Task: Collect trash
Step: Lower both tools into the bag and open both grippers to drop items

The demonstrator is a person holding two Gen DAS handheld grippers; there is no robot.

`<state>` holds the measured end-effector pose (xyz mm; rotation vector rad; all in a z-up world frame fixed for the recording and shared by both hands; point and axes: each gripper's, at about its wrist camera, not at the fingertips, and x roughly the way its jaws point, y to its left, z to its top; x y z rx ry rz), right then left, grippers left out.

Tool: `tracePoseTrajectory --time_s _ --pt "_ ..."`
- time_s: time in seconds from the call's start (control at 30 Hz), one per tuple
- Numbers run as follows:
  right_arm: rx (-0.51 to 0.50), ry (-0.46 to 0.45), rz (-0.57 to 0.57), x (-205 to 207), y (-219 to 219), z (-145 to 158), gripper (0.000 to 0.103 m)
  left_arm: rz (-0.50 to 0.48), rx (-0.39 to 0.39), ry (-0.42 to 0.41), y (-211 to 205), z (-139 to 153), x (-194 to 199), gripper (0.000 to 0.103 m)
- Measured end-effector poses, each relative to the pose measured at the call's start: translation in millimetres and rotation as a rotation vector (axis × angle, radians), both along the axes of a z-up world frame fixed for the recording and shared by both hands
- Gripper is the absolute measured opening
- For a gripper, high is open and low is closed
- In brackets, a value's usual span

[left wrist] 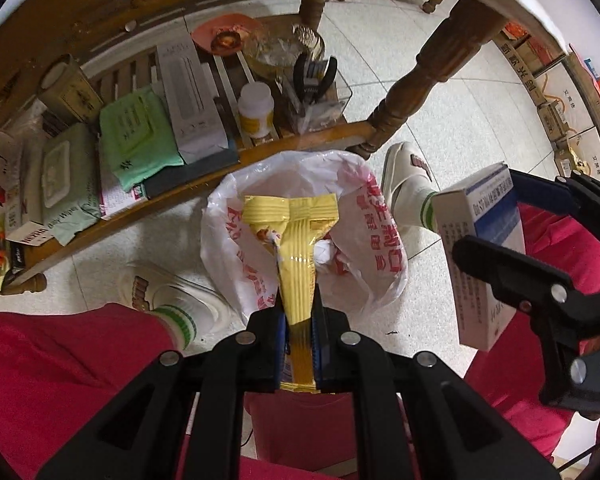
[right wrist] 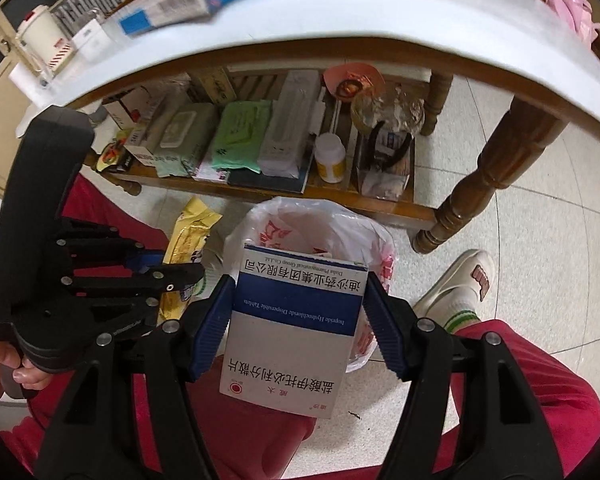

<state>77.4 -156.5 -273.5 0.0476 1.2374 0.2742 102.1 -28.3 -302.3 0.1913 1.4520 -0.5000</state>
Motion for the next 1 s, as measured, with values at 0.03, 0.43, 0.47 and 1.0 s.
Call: tracePoseTrajectory --time_s 0.03,0.43,0.47,1.0 --pt "0.0 0.009 -0.003 2 0 -6 0.064 0.002 -0.003 0.012 -1 -4 1 0.011" --pt "-0.009 0.128 -0.028 26 -6 -72 0.064 0.008 0.022 0.131 -13 -60 24 0.011" --pt "-0.009 0.137 -0.029 28 -7 -77 0.064 0.009 0.026 0.141 -14 -65 26 0.011" --pt "0.003 0.275 -0.031 48 0 -147 0.064 0.04 0.065 0.284 -16 -130 43 0.011"
